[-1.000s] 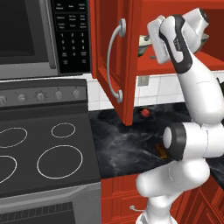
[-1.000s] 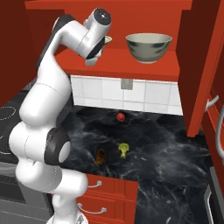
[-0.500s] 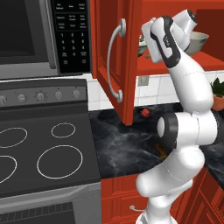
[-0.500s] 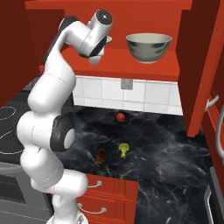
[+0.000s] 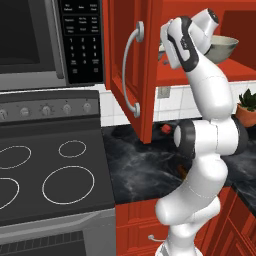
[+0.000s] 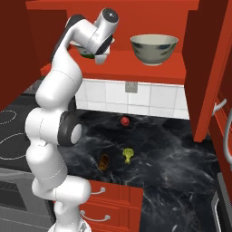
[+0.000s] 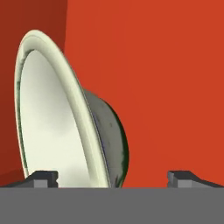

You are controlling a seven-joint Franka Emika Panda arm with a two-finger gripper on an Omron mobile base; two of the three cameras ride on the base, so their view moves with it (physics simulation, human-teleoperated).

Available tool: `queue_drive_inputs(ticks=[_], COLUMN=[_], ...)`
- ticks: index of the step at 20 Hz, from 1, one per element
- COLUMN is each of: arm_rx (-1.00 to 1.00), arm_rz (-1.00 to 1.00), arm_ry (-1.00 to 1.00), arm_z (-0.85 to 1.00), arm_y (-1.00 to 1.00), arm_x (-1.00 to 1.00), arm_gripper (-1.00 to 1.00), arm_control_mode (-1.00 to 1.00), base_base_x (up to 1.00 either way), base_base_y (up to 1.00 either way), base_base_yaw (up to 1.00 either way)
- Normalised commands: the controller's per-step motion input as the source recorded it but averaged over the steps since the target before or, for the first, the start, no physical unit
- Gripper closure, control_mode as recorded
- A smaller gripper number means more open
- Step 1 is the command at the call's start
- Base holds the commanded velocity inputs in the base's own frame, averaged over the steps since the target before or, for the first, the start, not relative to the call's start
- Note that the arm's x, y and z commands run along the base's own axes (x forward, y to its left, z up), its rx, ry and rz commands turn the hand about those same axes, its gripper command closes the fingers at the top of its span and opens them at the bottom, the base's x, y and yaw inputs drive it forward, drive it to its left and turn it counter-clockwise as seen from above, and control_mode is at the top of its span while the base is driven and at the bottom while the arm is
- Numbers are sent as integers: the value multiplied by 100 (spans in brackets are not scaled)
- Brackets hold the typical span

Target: Pick both bowls and place them on the counter. Then place the broccoli in one bowl and place the sweet potato in the other bowl.

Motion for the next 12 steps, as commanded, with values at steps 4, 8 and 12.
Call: queue_drive_inputs(ticks=[4,8,12], arm_rx=[-1,-2,0], arm_rz=[0,0,0], arm_ry=[4,6,3], arm_z=[-2,-3,-1], arm_y=[1,8,0], arm_x=[11,4,-2], arm_gripper=[-100,100,100], arm_control_mode=[-100,-100,-100], base_base_x=[0,0,0], base_base_y=[0,0,0], base_base_yaw=[0,0,0])
